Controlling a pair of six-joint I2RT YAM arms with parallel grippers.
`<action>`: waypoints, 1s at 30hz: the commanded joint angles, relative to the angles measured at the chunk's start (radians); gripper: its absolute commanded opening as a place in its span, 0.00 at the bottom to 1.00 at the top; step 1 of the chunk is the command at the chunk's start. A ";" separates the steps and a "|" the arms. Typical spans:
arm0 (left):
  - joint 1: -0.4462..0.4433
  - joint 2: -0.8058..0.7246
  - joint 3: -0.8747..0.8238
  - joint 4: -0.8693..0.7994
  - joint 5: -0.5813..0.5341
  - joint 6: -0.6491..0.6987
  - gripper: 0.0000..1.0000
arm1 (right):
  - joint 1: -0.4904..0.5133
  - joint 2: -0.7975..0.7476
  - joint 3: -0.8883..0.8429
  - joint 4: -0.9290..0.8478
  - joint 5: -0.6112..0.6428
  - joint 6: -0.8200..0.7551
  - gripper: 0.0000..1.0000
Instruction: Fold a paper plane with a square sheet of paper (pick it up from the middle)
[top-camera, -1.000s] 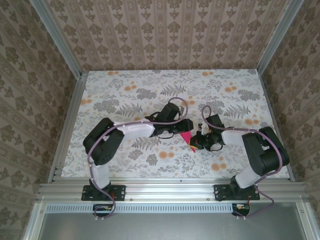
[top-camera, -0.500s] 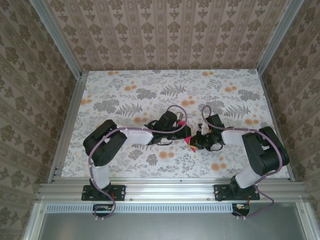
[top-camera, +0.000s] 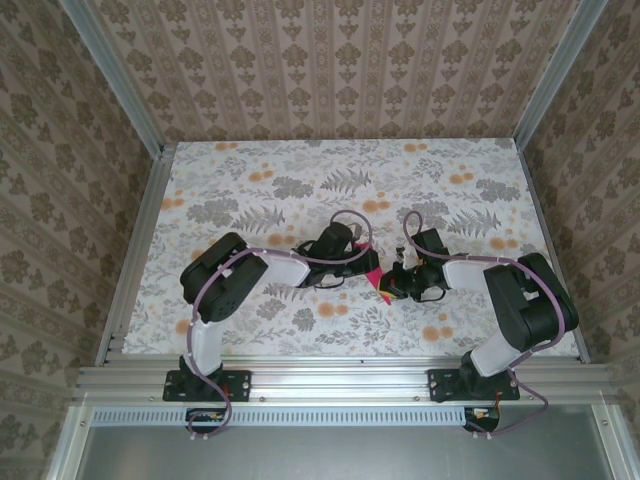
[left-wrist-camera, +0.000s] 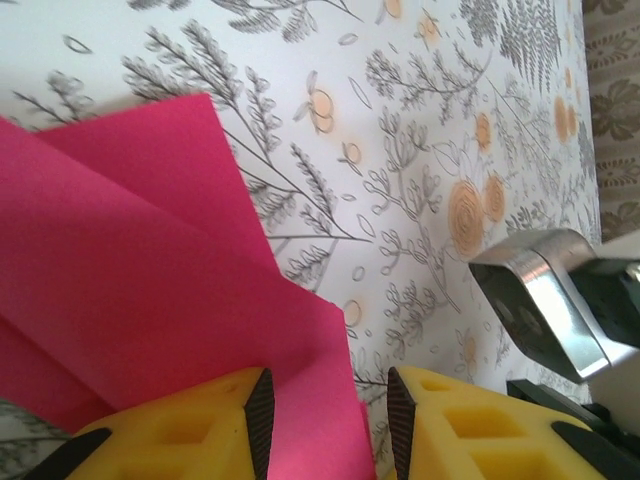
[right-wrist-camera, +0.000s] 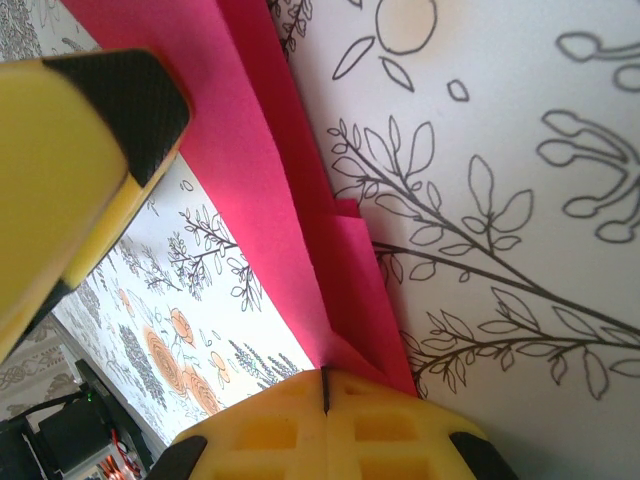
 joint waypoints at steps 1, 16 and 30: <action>0.014 0.028 0.020 0.002 -0.016 -0.010 0.38 | 0.005 0.045 -0.029 -0.112 0.118 -0.020 0.00; 0.080 0.031 0.052 -0.124 -0.010 0.020 0.37 | 0.005 0.034 -0.030 -0.133 0.134 -0.031 0.00; 0.148 0.045 0.090 -0.188 0.013 0.044 0.37 | 0.005 0.032 -0.033 -0.137 0.133 -0.036 0.00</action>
